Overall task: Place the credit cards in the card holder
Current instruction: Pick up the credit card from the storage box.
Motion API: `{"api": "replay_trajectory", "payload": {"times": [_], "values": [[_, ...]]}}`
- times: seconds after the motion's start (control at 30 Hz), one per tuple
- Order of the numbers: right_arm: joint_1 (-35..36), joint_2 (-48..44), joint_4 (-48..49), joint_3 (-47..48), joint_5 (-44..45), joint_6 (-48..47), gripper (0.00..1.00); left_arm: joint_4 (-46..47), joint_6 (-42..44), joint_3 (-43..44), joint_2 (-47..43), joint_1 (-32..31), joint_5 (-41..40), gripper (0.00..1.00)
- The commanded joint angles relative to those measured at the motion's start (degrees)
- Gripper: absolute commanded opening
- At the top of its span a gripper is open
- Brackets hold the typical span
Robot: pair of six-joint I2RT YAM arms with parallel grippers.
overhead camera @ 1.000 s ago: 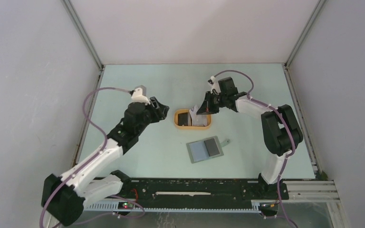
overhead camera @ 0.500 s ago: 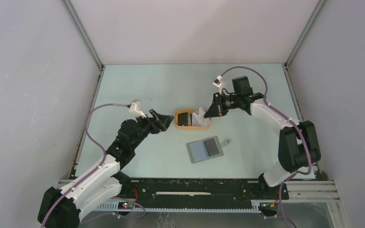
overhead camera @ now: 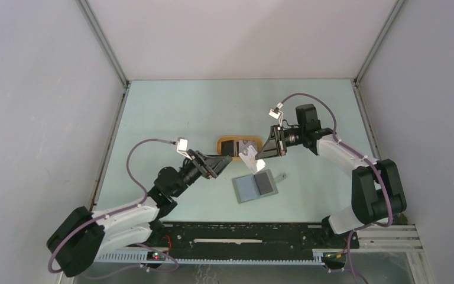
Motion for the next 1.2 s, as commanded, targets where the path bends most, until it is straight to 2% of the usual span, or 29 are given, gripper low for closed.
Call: {"api": "replay_trajectory", "payload": {"times": [0.0, 0.33, 0.5, 0.6, 0.67, 0.73, 0.8, 0.83, 0.87, 0.93, 0.97, 1.0, 1.03, 1.17], "values": [[0.5, -2.7, 6.0, 0.5, -4.8, 4.0, 0.0, 12.9, -4.1, 2.6, 6.6, -1.1, 0.2, 0.8], [0.5, -2.9, 6.8, 0.5, -5.1, 5.2, 0.0, 29.6, -9.6, 6.6, 21.6, -1.8, 6.4, 0.6], [1.2, -2.1, 7.4, 0.5, -5.4, 5.6, 0.0, 30.3, -11.0, 9.0, 25.0, -2.2, 8.7, 0.5], [1.5, -1.6, 7.4, 0.5, -5.4, 5.5, 0.0, 30.4, -11.2, 9.7, 25.9, -2.2, 9.7, 0.29], [1.6, -1.5, 7.4, 0.4, -5.4, 5.5, 0.0, 30.4, -11.5, 10.0, 26.5, -2.2, 10.2, 0.19], [1.8, -1.6, 7.1, 0.5, -5.4, 5.1, 0.0, 30.4, -11.7, 10.3, 27.1, -2.2, 10.9, 0.03], [2.1, -1.9, 6.1, 0.5, -5.2, 3.7, 0.0, 30.4, -11.9, 10.6, 27.6, -2.2, 11.5, 0.0], [2.1, -2.2, 5.3, 0.5, -5.1, 2.5, 0.07, 30.4, -11.8, 10.5, 27.5, -2.1, 11.8, 0.0], [2.0, -2.5, 2.9, 1.0, -4.7, -0.4, 0.23, 30.2, -11.4, 10.3, 27.4, -1.9, 12.1, 0.0], [1.3, -3.0, -8.0, 3.6, -2.2, -11.6, 0.58, 29.3, -10.7, 9.0, 26.4, -1.3, 12.7, 0.0], [0.7, -3.5, -13.7, 5.2, -0.3, -17.5, 0.69, 27.1, -9.8, 8.2, 25.5, -0.7, 13.1, 0.0], [0.0, -4.0, -18.7, 6.7, 1.7, -23.1, 0.75, 25.1, -8.9, 7.3, 24.4, -0.3, 13.3, 0.0], [-0.8, -4.7, -22.3, 7.5, 3.6, -27.4, 0.77, 22.7, -7.9, 6.5, 22.8, 0.1, 13.5, 0.0], [-2.5, -8.2, -31.2, 7.3, 12.6, -41.8, 0.76, 9.8, -4.3, 5.1, 18.4, 0.6, 14.1, 0.0]]}}
